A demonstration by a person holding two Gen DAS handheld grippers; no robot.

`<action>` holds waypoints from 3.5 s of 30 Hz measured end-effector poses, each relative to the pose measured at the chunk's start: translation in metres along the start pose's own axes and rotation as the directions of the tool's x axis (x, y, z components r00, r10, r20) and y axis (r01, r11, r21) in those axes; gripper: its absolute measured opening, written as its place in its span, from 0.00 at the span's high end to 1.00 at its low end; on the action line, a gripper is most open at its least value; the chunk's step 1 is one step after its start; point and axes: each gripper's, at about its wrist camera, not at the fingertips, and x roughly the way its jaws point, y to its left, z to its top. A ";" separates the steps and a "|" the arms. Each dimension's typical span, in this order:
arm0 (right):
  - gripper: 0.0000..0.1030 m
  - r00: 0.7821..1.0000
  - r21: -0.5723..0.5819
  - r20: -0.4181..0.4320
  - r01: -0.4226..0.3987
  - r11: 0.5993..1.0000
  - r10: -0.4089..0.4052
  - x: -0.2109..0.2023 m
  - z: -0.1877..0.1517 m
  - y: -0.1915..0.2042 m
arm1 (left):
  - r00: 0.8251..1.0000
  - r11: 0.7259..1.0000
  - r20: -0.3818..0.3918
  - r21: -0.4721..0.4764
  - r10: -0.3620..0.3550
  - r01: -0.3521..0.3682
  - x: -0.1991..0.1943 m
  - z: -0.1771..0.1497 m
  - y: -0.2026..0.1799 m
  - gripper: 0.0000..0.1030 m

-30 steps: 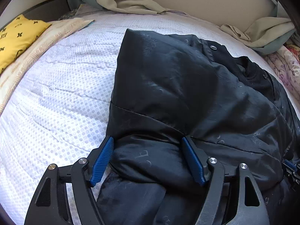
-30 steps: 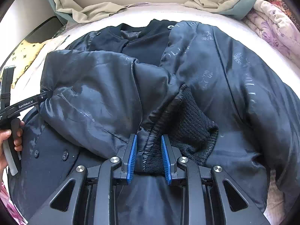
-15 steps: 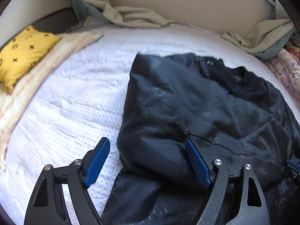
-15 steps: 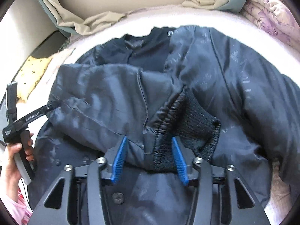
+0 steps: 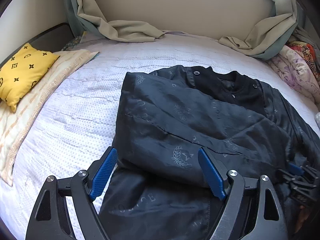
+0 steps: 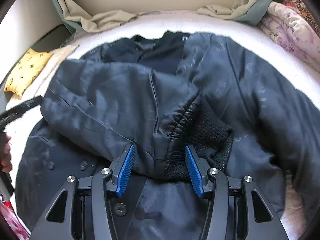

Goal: Fold large clothes

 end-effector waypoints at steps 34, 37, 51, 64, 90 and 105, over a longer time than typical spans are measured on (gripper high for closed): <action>0.26 0.967 0.422 0.251 -0.157 0.893 0.051 -0.136 0.002 -0.117 | 0.993 0.991 0.001 0.056 -0.119 0.118 -0.069 -0.059 -0.026 0.01; 0.24 0.955 0.448 0.295 -0.155 0.880 0.019 -0.167 -0.013 -0.133 | 0.993 0.992 0.019 0.046 -0.120 0.119 -0.075 -0.057 -0.026 0.00; 0.20 0.900 0.801 0.374 -0.192 0.567 -0.224 -0.248 -0.199 -0.236 | 0.992 0.991 -0.027 0.046 -0.121 0.122 -0.070 -0.067 -0.029 0.00; 0.21 0.935 0.921 0.303 -0.237 0.308 -0.187 -0.227 -0.237 -0.267 | 0.990 0.992 -0.070 0.021 -0.126 0.128 -0.059 -0.071 -0.033 0.00; 0.83 0.830 0.920 0.217 0.001 0.392 -0.513 -0.207 -0.206 -0.270 | 0.982 0.978 -0.026 -0.100 -0.186 0.182 -0.076 -0.057 -0.012 0.00; 0.84 0.618 0.240 0.473 0.595 0.767 -0.628 -0.237 -0.051 -0.072 | 0.989 0.975 0.005 -0.169 -0.147 0.146 -0.081 -0.049 0.013 0.01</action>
